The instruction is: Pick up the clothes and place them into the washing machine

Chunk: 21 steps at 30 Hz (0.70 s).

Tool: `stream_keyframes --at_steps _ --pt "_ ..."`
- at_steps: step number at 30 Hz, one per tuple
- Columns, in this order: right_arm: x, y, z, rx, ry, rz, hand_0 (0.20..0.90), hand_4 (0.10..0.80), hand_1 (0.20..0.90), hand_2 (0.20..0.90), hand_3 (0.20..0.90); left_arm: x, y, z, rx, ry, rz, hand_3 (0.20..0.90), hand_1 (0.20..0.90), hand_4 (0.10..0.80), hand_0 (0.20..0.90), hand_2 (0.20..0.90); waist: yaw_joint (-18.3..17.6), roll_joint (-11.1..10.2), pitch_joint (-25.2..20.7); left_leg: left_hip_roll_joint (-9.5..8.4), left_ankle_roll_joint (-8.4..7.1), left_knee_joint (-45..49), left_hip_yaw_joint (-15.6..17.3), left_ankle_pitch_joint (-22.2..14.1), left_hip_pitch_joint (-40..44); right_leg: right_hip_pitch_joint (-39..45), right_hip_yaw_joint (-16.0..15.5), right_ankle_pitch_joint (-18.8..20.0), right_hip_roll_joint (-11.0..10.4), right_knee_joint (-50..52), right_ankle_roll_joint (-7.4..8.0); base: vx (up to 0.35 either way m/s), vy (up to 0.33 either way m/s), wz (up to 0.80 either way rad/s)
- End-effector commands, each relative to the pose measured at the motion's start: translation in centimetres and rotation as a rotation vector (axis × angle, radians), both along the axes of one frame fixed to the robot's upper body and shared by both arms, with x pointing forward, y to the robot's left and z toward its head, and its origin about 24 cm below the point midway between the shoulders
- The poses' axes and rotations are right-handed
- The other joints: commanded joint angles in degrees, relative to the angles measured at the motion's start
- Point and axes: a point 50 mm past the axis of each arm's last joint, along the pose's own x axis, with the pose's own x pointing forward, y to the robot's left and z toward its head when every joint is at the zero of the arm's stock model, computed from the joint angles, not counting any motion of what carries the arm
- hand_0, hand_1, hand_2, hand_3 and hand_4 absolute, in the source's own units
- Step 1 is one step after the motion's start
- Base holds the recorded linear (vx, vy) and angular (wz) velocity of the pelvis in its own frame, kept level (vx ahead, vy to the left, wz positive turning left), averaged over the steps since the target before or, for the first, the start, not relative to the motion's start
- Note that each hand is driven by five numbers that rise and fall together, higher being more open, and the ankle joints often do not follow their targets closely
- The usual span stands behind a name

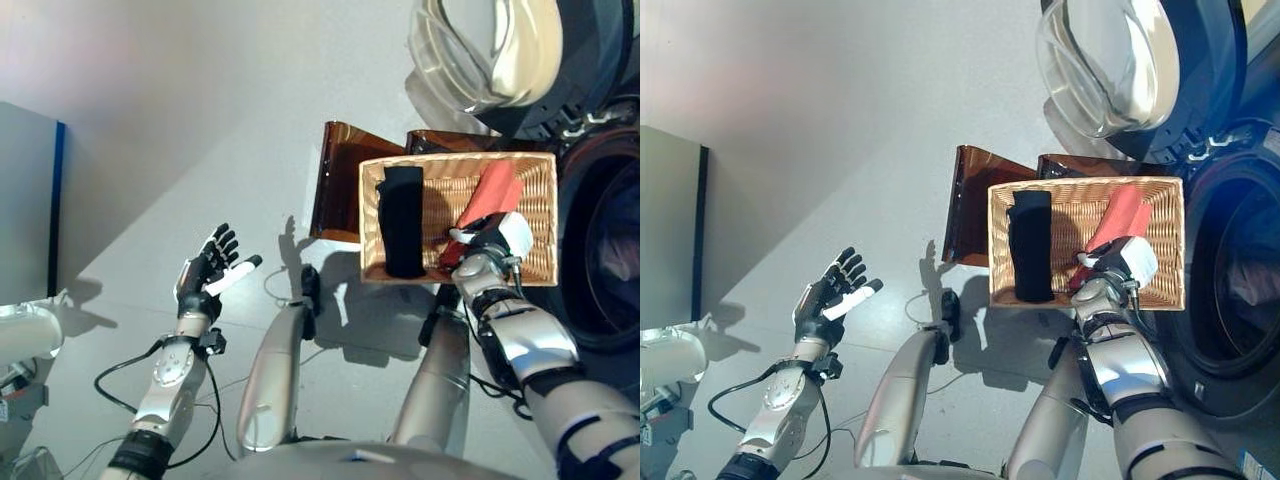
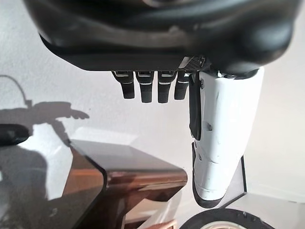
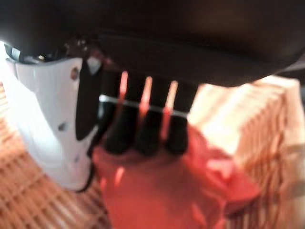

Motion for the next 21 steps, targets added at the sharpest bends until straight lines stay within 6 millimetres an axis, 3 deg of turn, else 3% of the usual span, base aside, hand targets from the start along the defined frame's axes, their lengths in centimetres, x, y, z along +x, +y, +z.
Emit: stream_keyframes --at_steps 1,2,3,4,5,6,14,21 --pt "-0.5 0.1 -0.8 0.007 0.027 0.005 0.2 0.3 0.2 0.2 0.2 -0.1 1.3 2.4 0.061 -0.12 -0.001 0.9 0.9 0.8 0.9 0.9 0.19 1.22 -3.16 2.36 -3.52 0.37 -2.23 -0.21 -0.61 0.35 3.17 5.74 -1.67 -4.22 2.51 0.0 0.0 0.0" --pt "-0.5 0.0 -0.8 0.01 0.024 -0.003 0.2 0.3 0.2 0.2 0.2 -0.1 1.3 2.4 0.062 -0.12 0.001 0.9 0.9 0.8 0.9 0.9 0.19 1.25 -3.26 2.35 -3.51 0.43 -2.23 -0.27 -0.62 0.32 3.31 5.75 -1.65 -4.26 2.5 0.0 0.0 0.0" --pt "-0.6 -0.1 -0.7 0.011 0.021 -0.011 0.249 0.335 0.249 0.249 0.249 0.0 1.3 2.4 0.063 -0.12 0.001 0.9 0.9 0.8 0.9 0.9 0.22 1.34 -3.38 2.37 -3.52 0.37 -2.23 -0.27 -0.59 0.33 3.4 5.73 -1.68 -4.34 2.5 0.0 0.0 0.0" --pt "-0.6 -0.3 -0.7 0.013 0.017 -0.02 0.4 0.443 0.4 0.4 0.4 0.0 1.3 2.5 0.065 -0.122 0.002 0.9 0.9 0.8 0.9 0.9 0.21 1.41 -3.48 2.39 -3.52 0.33 -2.17 -0.31 -0.56 0.34 3.52 5.71 -1.68 -4.41 2.5 0.0 0.0 0.0" --pt "-0.7 -0.5 -0.7 0.014 0.017 -0.035 0.853 0.767 0.853 0.853 0.853 0.0 1.2 2.5 0.065 -0.121 -0.003 0.9 0.9 0.8 0.9 0.9 0.22 1.51 -3.53 2.34 -3.5 0.3 -2.07 -0.32 -0.52 0.39 3.63 5.67 -1.66 -4.45 2.49 0.0 0.0 0.0" --pt "-0.8 -0.6 -0.7 0.015 0.016 -0.04 0.9 0.8 0.9 0.9 0.9 -0.1 1.2 2.4 0.066 -0.117 -0.003 0.9 0.9 0.8 0.9 0.9 0.21 1.62 -3.59 2.37 -3.48 0.29 -1.96 -0.33 -0.45 0.39 3.72 5.66 -1.62 -4.43 2.48 0.0 0.0 0.0" --pt "-1.0 -1.5 -0.3 0.025 -0.014 -0.107 0.9 0.8 0.9 0.9 0.9 0.1 1.0 2.1 0.08 -0.097 -0.008 0.9 0.9 0.8 0.9 0.9 -0.17 2.8 -4.33 2.4 -3.47 -0.03 -1.21 -0.54 0.94 0.7 4.45 5.51 -1.55 -4.45 2.49 0.0 0.0 0.0" --pt "0.0 -0.7 1.0 0.034 -0.127 -0.13 0.9 0.8 0.9 0.9 0.9 0.4 1.0 1.7 0.094 -0.075 0.005 0.9 0.9 0.8 0.9 0.9 -1.65 2.96 -4.34 2.57 -3.53 -0.38 -0.47 -0.83 2.28 1.32 4.89 5.8 -1.35 -4.84 2.44 0.001 0.004 -0.07"
